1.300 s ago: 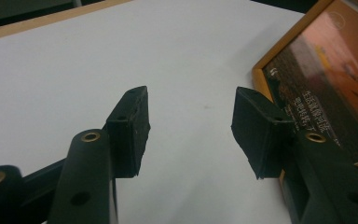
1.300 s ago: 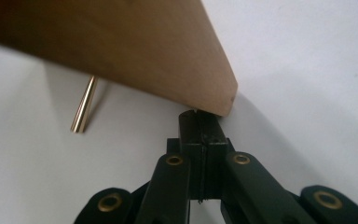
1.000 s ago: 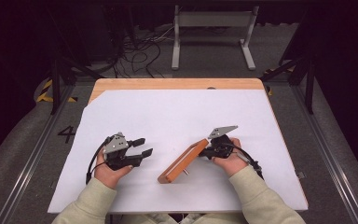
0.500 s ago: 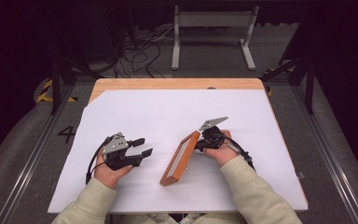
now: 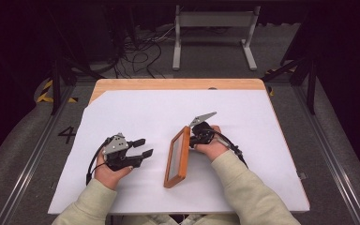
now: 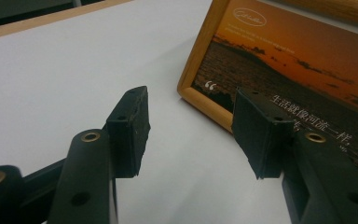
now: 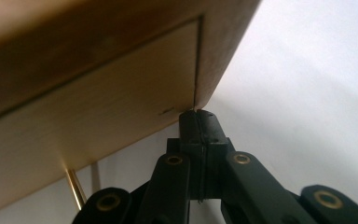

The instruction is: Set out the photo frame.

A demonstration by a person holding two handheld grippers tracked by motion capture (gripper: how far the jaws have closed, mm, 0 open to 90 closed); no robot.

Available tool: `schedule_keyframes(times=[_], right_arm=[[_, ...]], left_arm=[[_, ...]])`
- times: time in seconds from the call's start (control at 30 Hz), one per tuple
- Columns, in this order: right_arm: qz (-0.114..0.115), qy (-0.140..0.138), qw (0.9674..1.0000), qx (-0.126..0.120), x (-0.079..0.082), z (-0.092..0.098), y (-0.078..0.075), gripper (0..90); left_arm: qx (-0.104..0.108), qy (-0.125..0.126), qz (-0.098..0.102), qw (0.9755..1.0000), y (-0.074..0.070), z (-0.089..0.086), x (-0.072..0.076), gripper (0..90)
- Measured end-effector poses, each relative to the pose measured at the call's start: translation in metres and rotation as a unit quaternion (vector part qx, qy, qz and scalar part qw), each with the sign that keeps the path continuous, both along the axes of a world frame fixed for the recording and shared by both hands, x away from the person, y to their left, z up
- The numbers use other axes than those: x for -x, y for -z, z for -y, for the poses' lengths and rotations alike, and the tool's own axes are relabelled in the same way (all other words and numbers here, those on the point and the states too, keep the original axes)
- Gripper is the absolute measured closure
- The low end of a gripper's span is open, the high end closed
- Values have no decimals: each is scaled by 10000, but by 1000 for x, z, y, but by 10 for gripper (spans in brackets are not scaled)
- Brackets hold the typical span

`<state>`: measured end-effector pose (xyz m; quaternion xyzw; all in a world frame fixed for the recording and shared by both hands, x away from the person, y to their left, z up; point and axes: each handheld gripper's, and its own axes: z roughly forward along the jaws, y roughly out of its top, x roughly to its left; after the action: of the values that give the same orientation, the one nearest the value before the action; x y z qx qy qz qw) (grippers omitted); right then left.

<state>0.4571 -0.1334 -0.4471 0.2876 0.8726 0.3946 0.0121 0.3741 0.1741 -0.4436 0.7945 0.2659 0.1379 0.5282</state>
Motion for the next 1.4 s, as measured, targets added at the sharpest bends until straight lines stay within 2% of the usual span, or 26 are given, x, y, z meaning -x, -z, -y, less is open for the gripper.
schedule_keyframes(times=[0.3, 0.4, 0.57, 0.63, 0.77, 0.87, 0.97, 1.1, 1.17, 1.2, 1.3, 1.4], right_arm=[[-30, -181, 9998, -5, -7, -25, 0, 899], [-20, -255, 9996, -85, -9, -32, 2, 881], [35, -147, 9998, -96, -9, -28, 1, 827], [130, -6, 9999, 58, -7, -23, -5, 795], [57, 390, 9992, 99, -1, -7, -20, 664], [93, 533, 9985, 72, 5, 3, -32, 604], [93, 604, 9981, 28, 12, 10, -45, 548], [194, 634, 9978, -23, 23, 16, -66, 478], [204, 711, 9972, -119, 29, 18, -78, 433], [129, 795, 9965, -223, 32, 19, -83, 407], [109, 758, 9966, -294, 43, 14, -94, 354], [123, 680, 9972, -297, 52, 5, -99, 301]], left_arm=[[19, -3, -16, 10000, 0, -1, 1, 467], [30, -2, 11, 10000, 0, -1, 0, 467], [49, 4, -55, 10000, 0, -2, 0, 467], [65, -10, -61, 10000, 0, -2, 0, 467], [28, -39, -56, 10000, -1, -4, 0, 468], [22, -65, -98, 9999, -2, -7, 0, 467], [54, -144, -146, 9998, -2, -10, -1, 465], [8, -128, -102, 9999, -1, -9, -1, 462], [6, -132, -100, 9999, -1, -9, -1, 462], [16, -139, -103, 9998, -1, -9, -1, 462], [12, -139, -94, 9999, -2, -9, -1, 462], [-15, -132, -106, 9999, -2, -9, 0, 462]])
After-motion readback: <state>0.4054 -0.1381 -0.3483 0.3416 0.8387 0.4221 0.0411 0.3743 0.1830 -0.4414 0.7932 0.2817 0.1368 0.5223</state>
